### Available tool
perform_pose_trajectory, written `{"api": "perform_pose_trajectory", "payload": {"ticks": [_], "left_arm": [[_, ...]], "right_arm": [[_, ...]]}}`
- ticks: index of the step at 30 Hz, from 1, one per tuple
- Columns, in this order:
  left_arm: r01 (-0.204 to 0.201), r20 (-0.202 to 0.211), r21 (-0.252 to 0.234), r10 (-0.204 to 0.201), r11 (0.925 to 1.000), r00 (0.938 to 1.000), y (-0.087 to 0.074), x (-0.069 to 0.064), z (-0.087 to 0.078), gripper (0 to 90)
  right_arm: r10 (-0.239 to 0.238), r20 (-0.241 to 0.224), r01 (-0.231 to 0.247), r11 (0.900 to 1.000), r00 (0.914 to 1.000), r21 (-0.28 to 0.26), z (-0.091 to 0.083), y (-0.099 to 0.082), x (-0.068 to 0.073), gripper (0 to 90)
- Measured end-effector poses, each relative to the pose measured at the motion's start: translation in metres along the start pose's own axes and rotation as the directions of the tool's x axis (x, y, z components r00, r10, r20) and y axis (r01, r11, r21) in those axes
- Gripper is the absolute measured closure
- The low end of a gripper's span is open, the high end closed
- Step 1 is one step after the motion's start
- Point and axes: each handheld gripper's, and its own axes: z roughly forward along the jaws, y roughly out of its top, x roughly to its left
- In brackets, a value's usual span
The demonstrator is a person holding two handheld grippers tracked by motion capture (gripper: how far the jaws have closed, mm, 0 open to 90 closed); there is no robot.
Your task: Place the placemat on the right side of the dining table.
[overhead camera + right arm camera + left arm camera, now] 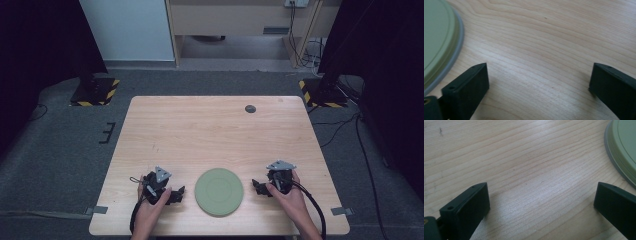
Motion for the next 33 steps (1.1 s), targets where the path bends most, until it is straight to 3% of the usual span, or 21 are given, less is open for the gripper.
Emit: {"api": "perform_pose_trajectory", "payload": {"ticks": [11,17,23,28,33], "left_arm": [[-0.068,0.046,-0.010,0.068,0.9976,0.9966,-0.001,-0.005,-0.003,2.3],[-0.115,0.094,-0.041,0.119,0.9925,0.9885,0.000,-0.015,-0.008,2.6],[-0.121,0.126,-0.058,0.128,0.9909,0.9838,0.000,-0.021,-0.009,2.7],[-0.133,0.138,-0.074,0.142,0.9884,0.9801,0.001,-0.028,-0.010,2.6],[-0.144,0.167,-0.074,0.154,0.9869,0.9738,0.002,-0.033,-0.010,3.1]], "right_arm": [[-0.087,-0.058,0.085,0.9959,0.9946,-0.032,-0.014,-0.004,0.021,7.0],[-0.123,-0.072,0.120,0.9921,0.9899,-0.035,-0.019,-0.005,0.029,7.2],[-0.155,-0.077,0.152,0.9872,0.9849,-0.050,-0.024,-0.006,0.040,6.5],[-0.201,-0.087,0.197,0.9791,0.9758,-0.052,-0.025,-0.006,0.051,5.7],[-0.202,-0.096,0.196,0.9784,0.9747,-0.065,-0.026,-0.004,0.054,6.0]]}}
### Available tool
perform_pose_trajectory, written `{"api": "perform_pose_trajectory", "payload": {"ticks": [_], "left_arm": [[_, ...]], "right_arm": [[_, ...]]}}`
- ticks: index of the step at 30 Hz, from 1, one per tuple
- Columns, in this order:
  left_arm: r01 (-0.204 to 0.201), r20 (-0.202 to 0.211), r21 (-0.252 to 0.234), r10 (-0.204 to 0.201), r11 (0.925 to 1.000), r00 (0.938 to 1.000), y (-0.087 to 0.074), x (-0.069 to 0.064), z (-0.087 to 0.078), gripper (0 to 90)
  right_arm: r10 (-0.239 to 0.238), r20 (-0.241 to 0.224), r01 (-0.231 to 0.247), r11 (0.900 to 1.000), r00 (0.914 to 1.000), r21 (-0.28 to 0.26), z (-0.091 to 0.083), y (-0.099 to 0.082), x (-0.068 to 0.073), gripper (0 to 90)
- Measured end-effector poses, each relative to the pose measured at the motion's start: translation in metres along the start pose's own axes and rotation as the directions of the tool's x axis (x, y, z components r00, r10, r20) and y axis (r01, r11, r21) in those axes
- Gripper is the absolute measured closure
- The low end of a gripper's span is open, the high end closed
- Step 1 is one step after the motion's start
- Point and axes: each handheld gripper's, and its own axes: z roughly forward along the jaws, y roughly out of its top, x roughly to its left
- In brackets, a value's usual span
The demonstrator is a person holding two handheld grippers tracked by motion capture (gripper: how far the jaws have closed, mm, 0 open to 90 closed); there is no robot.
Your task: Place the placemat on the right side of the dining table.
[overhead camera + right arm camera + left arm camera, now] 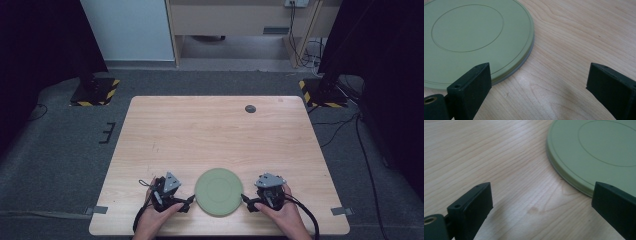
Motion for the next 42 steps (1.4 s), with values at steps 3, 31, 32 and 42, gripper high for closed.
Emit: {"api": "perform_pose_trajectory", "payload": {"ticks": [3,31,32,42], "left_arm": [[-0.013,0.010,0.002,0.013,0.9999,0.9999,0.001,-0.004,0.002,3.2],[-0.012,-0.024,0.005,0.012,0.9999,0.9996,0.003,-0.009,0.007,1.4],[-0.014,-0.024,0.006,0.014,0.9999,0.9996,0.003,-0.009,0.007,1.8],[-0.018,-0.026,-0.013,0.018,0.9998,0.9995,0.005,-0.012,0.004,2.4]], "right_arm": [[-0.004,-0.003,0.004,1.0000,1.0000,-0.002,0.000,0.001,0.002,6.3],[-0.016,0.051,0.016,0.9999,0.9986,0.003,0.005,0.002,0.004,6.3],[-0.018,0.051,0.018,0.9998,0.9985,0.002,0.005,0.002,0.004,6.7],[-0.027,0.040,0.027,0.9996,0.9988,-0.004,0.002,0.003,0.008,7.1]]}}
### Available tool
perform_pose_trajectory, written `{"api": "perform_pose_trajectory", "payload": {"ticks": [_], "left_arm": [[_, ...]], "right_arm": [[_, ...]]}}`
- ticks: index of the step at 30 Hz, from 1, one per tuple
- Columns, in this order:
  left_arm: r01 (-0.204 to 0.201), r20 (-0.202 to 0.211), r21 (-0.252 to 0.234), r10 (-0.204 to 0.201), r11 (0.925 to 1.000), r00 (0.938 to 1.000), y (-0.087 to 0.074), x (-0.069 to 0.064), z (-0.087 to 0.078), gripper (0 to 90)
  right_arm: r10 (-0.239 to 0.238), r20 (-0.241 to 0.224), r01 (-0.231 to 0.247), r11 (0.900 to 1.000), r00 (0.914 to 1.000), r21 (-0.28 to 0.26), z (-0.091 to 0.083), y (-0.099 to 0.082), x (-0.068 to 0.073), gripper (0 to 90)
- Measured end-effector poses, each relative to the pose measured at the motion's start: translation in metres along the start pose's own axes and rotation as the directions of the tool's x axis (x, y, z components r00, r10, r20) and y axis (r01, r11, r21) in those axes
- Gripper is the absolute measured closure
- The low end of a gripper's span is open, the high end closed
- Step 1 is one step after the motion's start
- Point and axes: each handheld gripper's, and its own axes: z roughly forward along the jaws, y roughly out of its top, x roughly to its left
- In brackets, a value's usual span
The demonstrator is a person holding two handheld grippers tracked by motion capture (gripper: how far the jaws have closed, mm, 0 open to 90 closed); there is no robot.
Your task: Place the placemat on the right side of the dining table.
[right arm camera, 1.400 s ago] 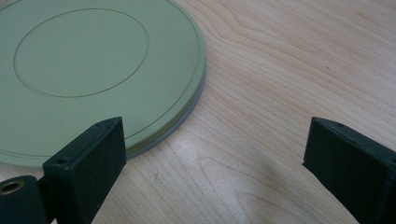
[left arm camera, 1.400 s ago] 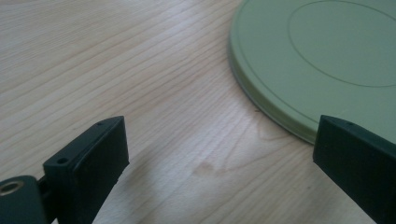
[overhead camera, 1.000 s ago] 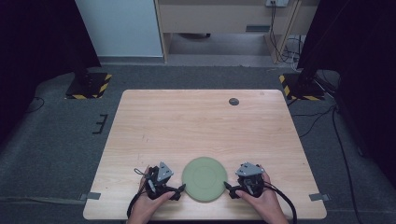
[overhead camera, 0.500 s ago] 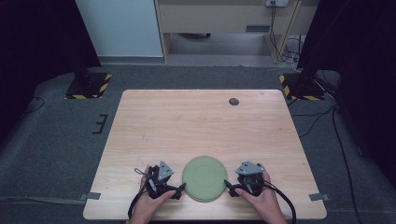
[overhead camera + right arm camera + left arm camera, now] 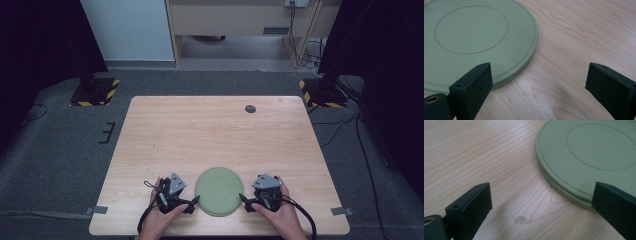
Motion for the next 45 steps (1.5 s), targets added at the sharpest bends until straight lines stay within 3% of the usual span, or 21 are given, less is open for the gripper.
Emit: {"api": "perform_pose_trajectory", "payload": {"ticks": [19,31,45], "left_arm": [[0.009,-0.020,0.000,-0.009,1.0000,0.9998,0.0009,0.0001,0.0030,0.4],[0.000,-0.019,0.002,0.000,1.0000,0.9998,0.0004,-0.0004,0.0018,2.2],[0.012,-0.031,-0.001,-0.012,0.9999,0.9995,0.0015,0.0019,0.0046,1.0]], "right_arm": [[-0.005,0.032,0.005,1.0000,0.9995,-0.005,0.0054,0.0038,0.0030,6.1],[-0.015,0.024,0.015,0.9999,0.9996,0.008,0.0006,-0.0013,0.0025,7.2],[0.006,0.042,-0.006,1.0000,0.9991,0.006,0.0041,0.0008,0.0001,5.4]]}}
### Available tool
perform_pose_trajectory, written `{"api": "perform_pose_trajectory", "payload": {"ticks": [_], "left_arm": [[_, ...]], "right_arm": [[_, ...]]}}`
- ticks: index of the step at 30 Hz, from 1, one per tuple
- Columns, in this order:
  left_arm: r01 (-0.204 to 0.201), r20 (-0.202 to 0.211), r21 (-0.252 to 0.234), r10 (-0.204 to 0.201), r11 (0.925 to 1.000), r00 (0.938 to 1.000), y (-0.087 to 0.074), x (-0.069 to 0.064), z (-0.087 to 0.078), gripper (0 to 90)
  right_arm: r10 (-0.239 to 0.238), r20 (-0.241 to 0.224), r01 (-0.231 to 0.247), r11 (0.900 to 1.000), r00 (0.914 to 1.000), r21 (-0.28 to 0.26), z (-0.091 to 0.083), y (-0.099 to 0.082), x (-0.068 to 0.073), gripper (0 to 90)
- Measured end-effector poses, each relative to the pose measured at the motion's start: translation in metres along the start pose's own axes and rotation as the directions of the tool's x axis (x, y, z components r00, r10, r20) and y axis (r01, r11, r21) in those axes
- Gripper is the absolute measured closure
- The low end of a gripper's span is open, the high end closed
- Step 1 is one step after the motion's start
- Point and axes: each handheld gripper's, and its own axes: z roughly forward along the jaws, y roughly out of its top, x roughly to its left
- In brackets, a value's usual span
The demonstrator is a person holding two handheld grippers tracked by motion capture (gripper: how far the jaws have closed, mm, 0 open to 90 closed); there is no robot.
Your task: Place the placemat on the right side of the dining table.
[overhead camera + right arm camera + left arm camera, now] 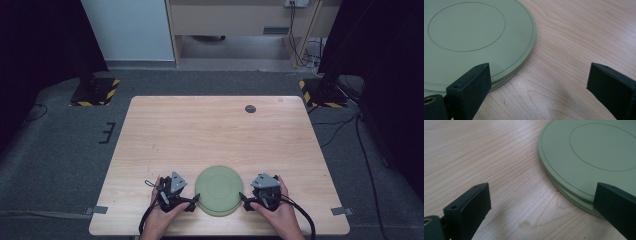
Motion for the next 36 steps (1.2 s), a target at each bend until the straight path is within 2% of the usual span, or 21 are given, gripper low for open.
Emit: {"api": "perform_pose_trajectory", "payload": {"ticks": [13,28,36], "left_arm": [[-0.006,0.000,0.002,0.006,1.0000,1.0000,0.0002,-0.0021,-0.0006,1.3],[0.003,-0.010,-0.006,-0.003,1.0000,0.9999,0.0004,-0.0008,0.0010,1.9],[-0.009,-0.007,0.001,0.009,1.0000,0.9999,0.0000,-0.0030,0.0006,1.9]], "right_arm": [[-0.014,-0.009,0.014,0.9999,0.9999,-0.003,-0.0022,0.0000,0.0034,6.3],[0.009,0.001,-0.009,1.0000,1.0000,-0.003,0.0015,0.0015,0.0007,5.9],[-0.010,-0.010,0.010,0.9999,0.9999,-0.007,-0.0013,0.0005,0.0038,6.7]]}}
